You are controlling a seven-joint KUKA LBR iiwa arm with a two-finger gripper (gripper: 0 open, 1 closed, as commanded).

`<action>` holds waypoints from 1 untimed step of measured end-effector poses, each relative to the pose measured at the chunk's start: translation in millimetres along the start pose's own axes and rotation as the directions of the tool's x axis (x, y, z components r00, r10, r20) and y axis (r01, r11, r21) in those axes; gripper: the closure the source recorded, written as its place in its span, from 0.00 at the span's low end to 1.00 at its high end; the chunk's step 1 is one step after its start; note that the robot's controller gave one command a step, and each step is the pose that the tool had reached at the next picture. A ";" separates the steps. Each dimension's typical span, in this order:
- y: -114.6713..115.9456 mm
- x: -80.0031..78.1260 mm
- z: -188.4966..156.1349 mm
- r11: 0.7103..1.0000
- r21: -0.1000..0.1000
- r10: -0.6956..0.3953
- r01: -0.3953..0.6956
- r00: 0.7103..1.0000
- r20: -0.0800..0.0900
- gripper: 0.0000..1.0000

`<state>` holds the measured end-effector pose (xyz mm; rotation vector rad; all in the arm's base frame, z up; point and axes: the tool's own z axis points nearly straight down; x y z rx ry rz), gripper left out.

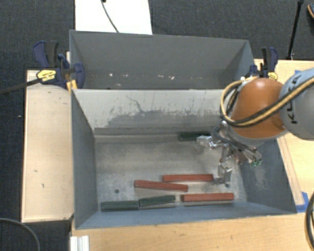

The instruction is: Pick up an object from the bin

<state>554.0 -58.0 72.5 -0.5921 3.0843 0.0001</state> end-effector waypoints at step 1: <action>16.0 5.3 -5.5 1.000 -0.001 0.028 -0.028 1.000 -0.001 1.00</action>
Offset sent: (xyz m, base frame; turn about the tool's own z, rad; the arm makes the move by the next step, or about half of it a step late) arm 0.0000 0.0000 0.0000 0.0000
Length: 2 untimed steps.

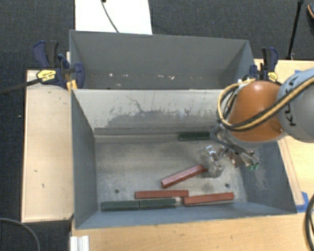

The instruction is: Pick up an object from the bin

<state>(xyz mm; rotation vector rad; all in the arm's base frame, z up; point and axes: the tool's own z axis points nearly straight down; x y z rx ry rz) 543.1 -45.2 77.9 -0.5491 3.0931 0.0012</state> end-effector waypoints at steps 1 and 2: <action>0.0 0.0 0.0 1.000 0.000 0.000 0.000 1.000 0.000 1.00; 22.0 -42.2 -29.1 1.000 0.001 -0.026 0.026 1.000 -0.002 1.00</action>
Offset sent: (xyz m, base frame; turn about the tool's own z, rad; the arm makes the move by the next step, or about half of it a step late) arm 0.0425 0.0491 0.0391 -0.0383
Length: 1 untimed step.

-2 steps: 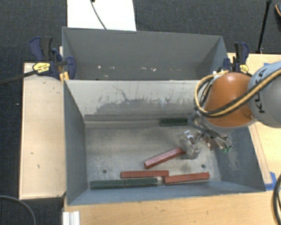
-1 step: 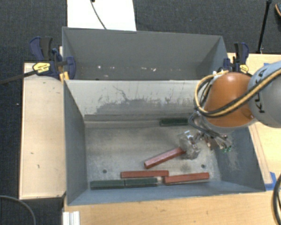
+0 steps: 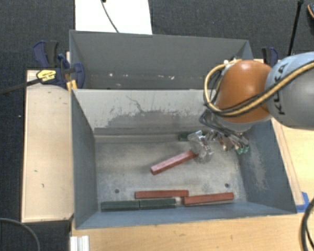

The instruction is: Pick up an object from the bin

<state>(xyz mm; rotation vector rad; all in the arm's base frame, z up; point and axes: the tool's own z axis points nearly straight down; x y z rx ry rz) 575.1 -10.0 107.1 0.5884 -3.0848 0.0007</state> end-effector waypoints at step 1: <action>-2.9 0.6 -62.3 0.999 -0.004 -0.038 0.038 0.999 0.001 1.00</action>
Offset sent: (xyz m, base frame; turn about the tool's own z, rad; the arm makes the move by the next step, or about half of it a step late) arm -0.0240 -0.0023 0.1440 0.0102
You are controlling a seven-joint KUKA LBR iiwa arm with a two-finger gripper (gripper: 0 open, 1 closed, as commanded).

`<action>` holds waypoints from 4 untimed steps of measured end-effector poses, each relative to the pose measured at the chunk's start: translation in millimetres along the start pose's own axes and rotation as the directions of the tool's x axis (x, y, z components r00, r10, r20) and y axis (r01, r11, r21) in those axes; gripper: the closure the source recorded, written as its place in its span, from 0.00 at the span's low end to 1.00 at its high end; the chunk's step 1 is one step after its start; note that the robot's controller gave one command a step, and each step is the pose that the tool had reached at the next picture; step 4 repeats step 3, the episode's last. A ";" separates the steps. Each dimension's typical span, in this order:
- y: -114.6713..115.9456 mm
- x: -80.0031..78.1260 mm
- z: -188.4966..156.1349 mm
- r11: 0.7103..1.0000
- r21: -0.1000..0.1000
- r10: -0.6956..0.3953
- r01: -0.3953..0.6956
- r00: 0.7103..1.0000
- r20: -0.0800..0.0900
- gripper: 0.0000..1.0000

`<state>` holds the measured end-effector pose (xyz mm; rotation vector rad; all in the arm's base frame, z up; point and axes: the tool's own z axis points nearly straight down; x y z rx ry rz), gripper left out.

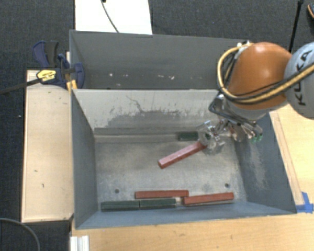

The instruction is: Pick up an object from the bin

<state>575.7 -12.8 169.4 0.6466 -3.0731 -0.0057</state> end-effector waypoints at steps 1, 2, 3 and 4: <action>6.5 18.3 -67.7 0.999 0.002 0.039 -0.039 0.999 -0.001 1.00; -0.1 2.1 -93.8 0.999 0.008 0.039 -0.039 0.999 0.012 1.00; 6.6 4.7 -26.4 0.990 0.007 -0.138 0.138 0.990 0.007 1.00; 6.6 4.7 -26.4 0.990 0.007 -0.138 0.138 0.990 0.007 1.00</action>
Offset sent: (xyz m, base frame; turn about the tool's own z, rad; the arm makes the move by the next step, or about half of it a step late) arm 0.0100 -0.0010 0.0826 0.0281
